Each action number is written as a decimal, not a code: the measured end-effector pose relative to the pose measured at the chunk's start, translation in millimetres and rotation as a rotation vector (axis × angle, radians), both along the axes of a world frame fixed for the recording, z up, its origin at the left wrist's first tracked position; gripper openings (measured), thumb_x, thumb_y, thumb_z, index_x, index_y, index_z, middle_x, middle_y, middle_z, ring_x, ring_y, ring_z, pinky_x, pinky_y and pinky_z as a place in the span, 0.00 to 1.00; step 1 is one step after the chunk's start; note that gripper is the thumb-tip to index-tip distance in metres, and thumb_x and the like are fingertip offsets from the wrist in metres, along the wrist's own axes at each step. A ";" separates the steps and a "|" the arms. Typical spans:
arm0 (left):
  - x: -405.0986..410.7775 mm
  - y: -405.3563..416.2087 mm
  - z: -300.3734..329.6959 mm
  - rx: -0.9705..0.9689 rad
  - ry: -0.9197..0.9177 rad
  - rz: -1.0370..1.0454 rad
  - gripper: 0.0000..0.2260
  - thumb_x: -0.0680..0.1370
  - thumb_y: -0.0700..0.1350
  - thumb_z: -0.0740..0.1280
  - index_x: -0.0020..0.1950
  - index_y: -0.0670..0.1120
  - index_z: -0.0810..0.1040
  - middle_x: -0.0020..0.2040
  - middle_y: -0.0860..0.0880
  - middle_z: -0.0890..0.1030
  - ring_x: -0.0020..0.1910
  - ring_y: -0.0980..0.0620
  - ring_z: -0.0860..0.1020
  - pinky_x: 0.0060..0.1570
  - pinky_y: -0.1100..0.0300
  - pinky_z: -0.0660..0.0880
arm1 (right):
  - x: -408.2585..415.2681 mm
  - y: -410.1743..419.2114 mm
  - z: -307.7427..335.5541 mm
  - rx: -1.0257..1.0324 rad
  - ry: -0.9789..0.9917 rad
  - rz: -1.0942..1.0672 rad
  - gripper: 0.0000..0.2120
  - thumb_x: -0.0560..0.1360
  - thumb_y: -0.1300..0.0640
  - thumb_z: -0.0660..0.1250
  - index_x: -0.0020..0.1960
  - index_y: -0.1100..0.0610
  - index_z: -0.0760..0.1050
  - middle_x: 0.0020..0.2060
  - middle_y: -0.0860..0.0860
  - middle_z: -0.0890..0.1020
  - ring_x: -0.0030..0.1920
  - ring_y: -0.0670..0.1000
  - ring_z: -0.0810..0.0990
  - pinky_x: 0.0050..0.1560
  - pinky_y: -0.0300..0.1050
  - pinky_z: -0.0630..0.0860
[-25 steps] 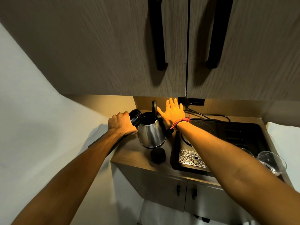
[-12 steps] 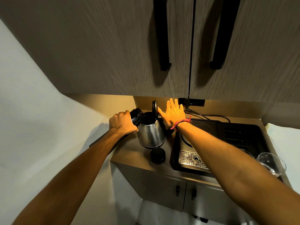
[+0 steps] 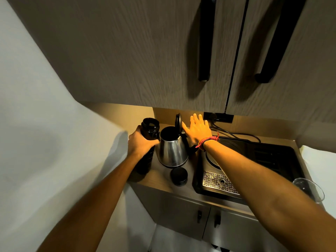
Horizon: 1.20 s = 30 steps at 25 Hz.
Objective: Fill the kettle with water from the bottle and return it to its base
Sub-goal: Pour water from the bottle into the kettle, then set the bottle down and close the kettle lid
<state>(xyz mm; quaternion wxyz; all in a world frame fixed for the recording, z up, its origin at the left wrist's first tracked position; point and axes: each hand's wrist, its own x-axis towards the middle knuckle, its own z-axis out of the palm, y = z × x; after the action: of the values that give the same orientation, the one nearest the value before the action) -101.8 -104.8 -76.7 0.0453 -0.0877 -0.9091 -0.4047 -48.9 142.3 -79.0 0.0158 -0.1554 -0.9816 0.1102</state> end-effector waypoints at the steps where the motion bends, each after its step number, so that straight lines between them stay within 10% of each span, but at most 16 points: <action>1: 0.3 -5.6 -6.6 0.071 -0.011 0.030 0.33 0.59 0.51 0.82 0.62 0.51 0.77 0.54 0.48 0.83 0.50 0.50 0.80 0.49 0.60 0.75 | -1.2 -0.4 0.5 0.021 -0.017 0.020 0.37 0.78 0.39 0.38 0.80 0.60 0.49 0.80 0.59 0.49 0.80 0.61 0.46 0.78 0.62 0.50; 11: 0.7 -39.6 -17.8 0.315 -0.053 0.021 0.38 0.63 0.51 0.83 0.69 0.49 0.70 0.62 0.48 0.79 0.62 0.46 0.78 0.59 0.53 0.77 | -22.5 -34.2 0.0 -0.035 0.043 0.098 0.37 0.79 0.35 0.45 0.78 0.59 0.56 0.79 0.55 0.56 0.80 0.58 0.50 0.78 0.61 0.50; 18: 23.7 8.4 23.6 -0.188 0.701 -0.307 0.30 0.78 0.44 0.66 0.78 0.43 0.59 0.76 0.42 0.67 0.75 0.47 0.65 0.72 0.52 0.67 | -17.0 -46.7 -16.8 0.002 0.095 0.286 0.28 0.83 0.44 0.45 0.80 0.55 0.50 0.80 0.52 0.52 0.80 0.55 0.48 0.79 0.58 0.47; 23: 19.1 57.5 -13.8 -0.598 0.181 -0.359 0.40 0.80 0.50 0.66 0.81 0.40 0.43 0.82 0.41 0.47 0.80 0.44 0.46 0.78 0.48 0.49 | -5.5 -46.6 -28.4 -0.005 0.119 0.292 0.27 0.83 0.49 0.47 0.80 0.54 0.48 0.80 0.51 0.52 0.80 0.54 0.47 0.78 0.56 0.42; 30: 7.1 59.5 -30.8 -0.672 0.020 -0.411 0.52 0.72 0.58 0.71 0.81 0.43 0.39 0.82 0.44 0.42 0.80 0.43 0.44 0.75 0.42 0.42 | -8.4 -47.1 -30.8 0.094 0.052 0.306 0.28 0.82 0.51 0.48 0.80 0.55 0.47 0.80 0.51 0.49 0.80 0.55 0.46 0.78 0.60 0.43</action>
<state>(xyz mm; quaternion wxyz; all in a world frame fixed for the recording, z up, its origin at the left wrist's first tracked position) -94.8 -45.2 -107.5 -0.0591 -0.2817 -0.9539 -0.0845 -57.3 95.2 -109.8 0.0315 -0.0002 -0.9971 0.0693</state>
